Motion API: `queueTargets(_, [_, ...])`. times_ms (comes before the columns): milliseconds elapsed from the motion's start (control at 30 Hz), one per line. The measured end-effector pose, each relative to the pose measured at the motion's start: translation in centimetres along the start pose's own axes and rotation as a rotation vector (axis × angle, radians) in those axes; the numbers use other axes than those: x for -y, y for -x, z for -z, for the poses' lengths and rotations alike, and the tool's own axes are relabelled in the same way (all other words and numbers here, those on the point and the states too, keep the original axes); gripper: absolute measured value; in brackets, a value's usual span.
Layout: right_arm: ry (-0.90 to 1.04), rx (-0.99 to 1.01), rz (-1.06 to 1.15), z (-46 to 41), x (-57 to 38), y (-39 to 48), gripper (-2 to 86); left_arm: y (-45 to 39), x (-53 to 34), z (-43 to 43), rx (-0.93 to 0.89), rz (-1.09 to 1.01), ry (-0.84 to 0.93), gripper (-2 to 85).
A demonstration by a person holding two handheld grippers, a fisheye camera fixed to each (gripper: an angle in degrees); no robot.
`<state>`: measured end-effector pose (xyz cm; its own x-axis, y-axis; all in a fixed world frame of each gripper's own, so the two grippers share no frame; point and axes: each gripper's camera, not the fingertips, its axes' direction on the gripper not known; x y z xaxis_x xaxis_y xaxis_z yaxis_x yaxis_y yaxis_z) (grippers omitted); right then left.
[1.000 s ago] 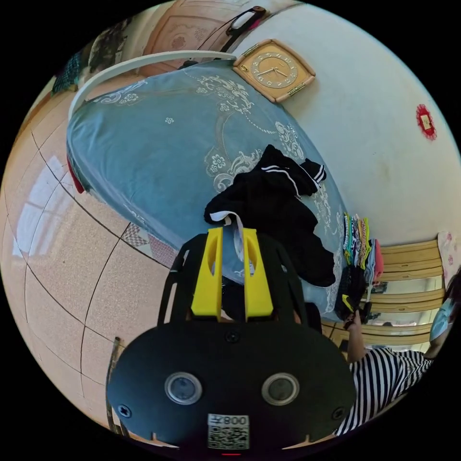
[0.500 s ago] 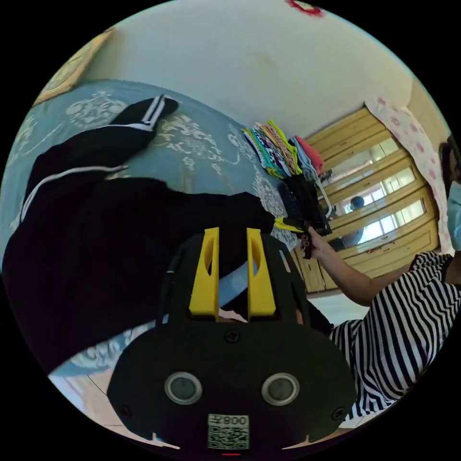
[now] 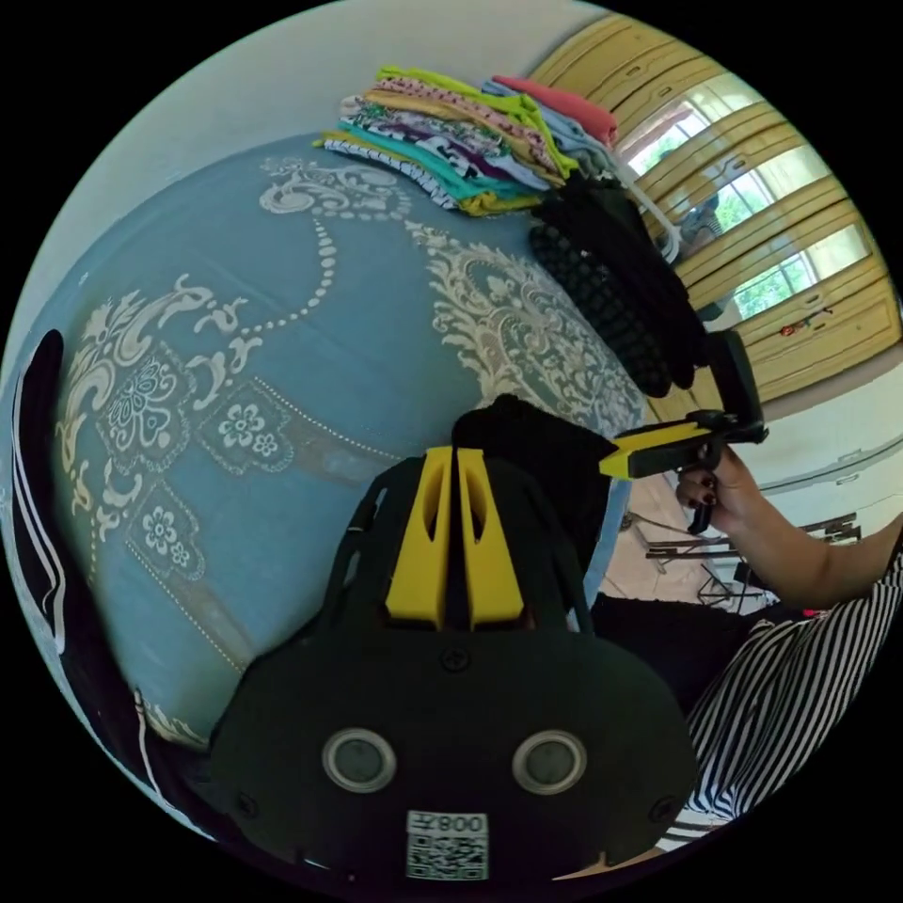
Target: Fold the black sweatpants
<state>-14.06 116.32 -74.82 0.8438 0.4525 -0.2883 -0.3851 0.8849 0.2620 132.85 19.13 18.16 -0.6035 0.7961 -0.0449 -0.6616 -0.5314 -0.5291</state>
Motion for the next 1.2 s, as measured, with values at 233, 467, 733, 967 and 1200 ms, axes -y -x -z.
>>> queueTargets(233, [-0.083, -0.063, -0.116, 3.0, -2.2, -2.6, 3.7, -2.9, 4.6, -5.1, -0.003, -0.111, 0.119, 3.3])
queueTargets(467, [-0.103, 0.026, -0.196, 2.4, -1.4, -2.2, 4.3, -0.3, 2.0, -1.8, -0.049, 0.030, -0.039, 7.2])
queueTargets(733, [-0.144, -0.180, -0.109, 4.0, 0.2, 4.2, 3.4, 7.5, -19.6, 13.7, 0.166, 0.553, -0.358, 8.6])
queueTargets(967, [-0.099, -0.109, 0.135, -1.1, 8.3, 13.7, 3.4, 14.6, -27.7, 22.9, 0.427, 0.813, -0.376, 9.9])
queueTargets(1200, [-0.001, -0.175, 0.398, -9.8, 20.1, 24.1, 4.4, 24.6, -24.8, 24.2, 0.471, 0.911, -0.269, 9.9])
